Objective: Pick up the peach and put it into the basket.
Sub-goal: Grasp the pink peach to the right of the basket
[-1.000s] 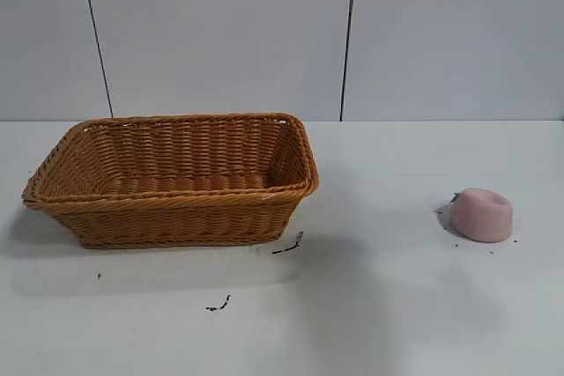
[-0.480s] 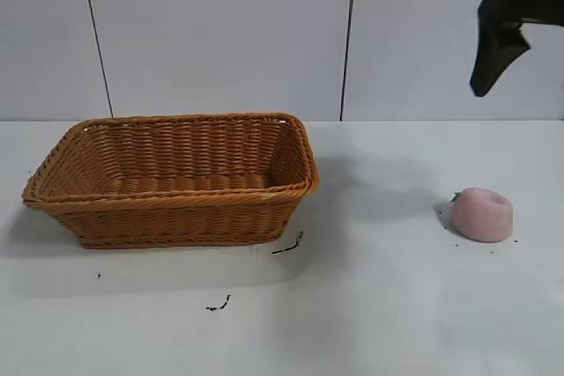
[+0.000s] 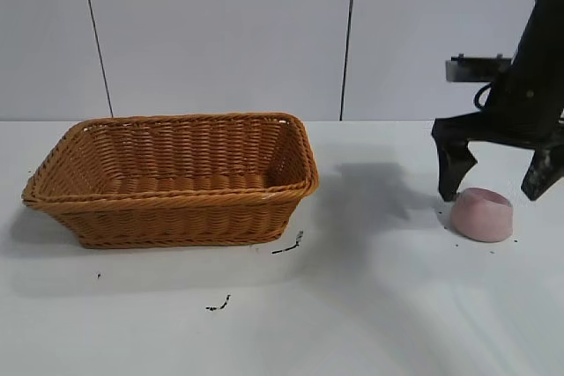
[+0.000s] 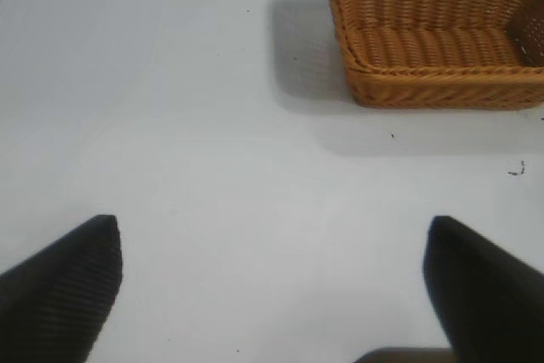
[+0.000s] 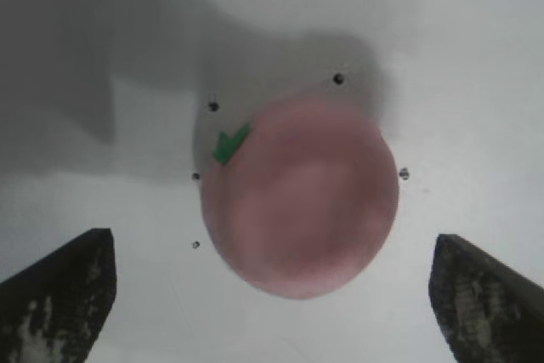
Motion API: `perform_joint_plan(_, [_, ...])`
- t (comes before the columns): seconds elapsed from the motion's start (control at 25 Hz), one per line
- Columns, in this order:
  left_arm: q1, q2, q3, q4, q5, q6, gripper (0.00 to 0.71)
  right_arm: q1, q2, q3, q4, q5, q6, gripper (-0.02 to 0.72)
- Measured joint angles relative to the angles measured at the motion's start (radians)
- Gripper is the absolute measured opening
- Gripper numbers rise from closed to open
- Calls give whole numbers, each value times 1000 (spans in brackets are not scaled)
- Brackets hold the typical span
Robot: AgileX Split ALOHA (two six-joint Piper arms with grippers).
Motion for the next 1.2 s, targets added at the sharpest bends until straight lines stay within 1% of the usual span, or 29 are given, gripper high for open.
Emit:
perform_joint_plan(0.12, [0, 0, 0, 0, 0, 0, 693, 0, 29, 0, -4, -16, 4, 696])
perform_joint_plan(0.24, [0, 0, 0, 0, 0, 0, 693, 0, 30, 0, -6, -55, 7, 696])
perform_joint_plan(0.32, [0, 0, 0, 0, 0, 0, 693, 0, 30, 0, -6, -68, 7, 696])
perform_joint_plan(0.56, [0, 0, 0, 0, 0, 0, 693, 0, 30, 0, -7, -82, 7, 696])
perform_joint_plan(0.72, [0, 0, 0, 0, 0, 0, 693, 0, 33, 0, -21, -82, 11, 696])
perform_joint_plan(0.8, [0, 0, 0, 0, 0, 0, 693, 0, 37, 0, -28, -80, 11, 663])
perform_joint_plan(0.84, [0, 0, 0, 0, 0, 0, 693, 0, 37, 0, -30, -79, 11, 623])
perform_joint_plan(0.92, [0, 0, 0, 0, 0, 0, 693, 0, 37, 0, -30, -78, 11, 509])
perform_joint_plan(0.96, [0, 0, 0, 0, 0, 0, 693, 0, 37, 0, -36, -77, 11, 420])
perform_joint_plan(1.0, [0, 0, 0, 0, 0, 0, 693, 0, 37, 0, -36, -73, 11, 307])
perform_joint_plan(1.04, [0, 0, 0, 0, 0, 0, 693, 0, 37, 0, -36, -69, 11, 176])
perform_joint_plan(1.08, [0, 0, 0, 0, 0, 0, 693, 0, 37, -1, -36, -65, 11, 81])
perform_joint_plan(1.12, [0, 0, 0, 0, 0, 0, 693, 0, 34, -5, -43, -60, 11, 13])
perform_joint_plan(1.16, [0, 0, 0, 0, 0, 0, 693, 0, 32, -11, -45, -57, 11, -17])
perform_joint_plan(1.2, [0, 0, 0, 0, 0, 0, 693, 0, 29, -18, -47, -50, 10, -17])
